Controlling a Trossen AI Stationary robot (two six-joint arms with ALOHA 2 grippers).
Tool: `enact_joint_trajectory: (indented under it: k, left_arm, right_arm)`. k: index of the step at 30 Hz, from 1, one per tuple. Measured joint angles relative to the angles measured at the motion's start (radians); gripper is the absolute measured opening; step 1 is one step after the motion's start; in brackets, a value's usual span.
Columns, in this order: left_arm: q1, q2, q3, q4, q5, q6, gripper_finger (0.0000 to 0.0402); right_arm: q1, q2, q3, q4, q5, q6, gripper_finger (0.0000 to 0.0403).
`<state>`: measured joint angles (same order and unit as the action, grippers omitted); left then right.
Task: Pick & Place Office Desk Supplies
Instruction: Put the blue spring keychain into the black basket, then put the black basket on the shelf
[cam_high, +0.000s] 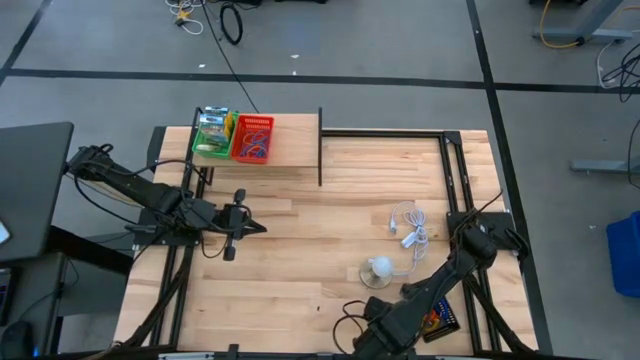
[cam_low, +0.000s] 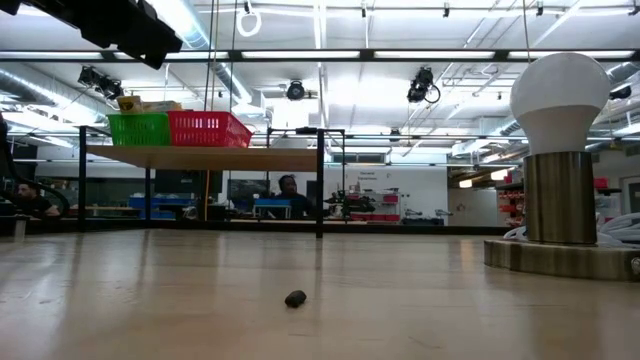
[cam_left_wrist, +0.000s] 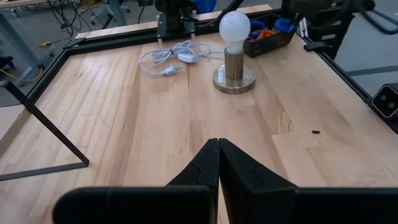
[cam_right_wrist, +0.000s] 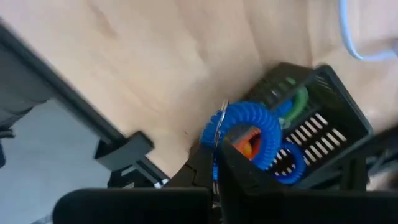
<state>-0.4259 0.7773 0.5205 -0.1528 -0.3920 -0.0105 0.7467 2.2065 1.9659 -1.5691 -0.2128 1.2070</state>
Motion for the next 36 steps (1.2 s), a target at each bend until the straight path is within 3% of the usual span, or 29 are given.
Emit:
enact_joint_trajectory:
  k: [9, 14, 28, 36]
  left_arm:
    - [0.0, 0.0, 0.0, -0.001, 0.0, 0.0, 0.0009]
    - [0.0, 0.0, 0.0, -0.001, 0.0, 0.0, 0.0009]
    - [0.0, 0.0, 0.0, -0.008, 0.0, 0.0, 0.0009]
    - [0.0, 0.0, 0.0, -0.014, 0.001, 0.001, 0.0009]
  right_arm:
    - [0.003, -0.008, -0.204, -0.003, -0.18, 0.05, 0.0004]
    - [0.003, -0.008, -0.239, -0.001, -0.218, 0.03, 0.0038]
    - [-0.018, -0.112, -0.231, -0.001, -0.027, 0.089, 0.0157]
    - [-0.053, -0.112, -0.279, 0.061, 0.035, 0.089, 0.0184]
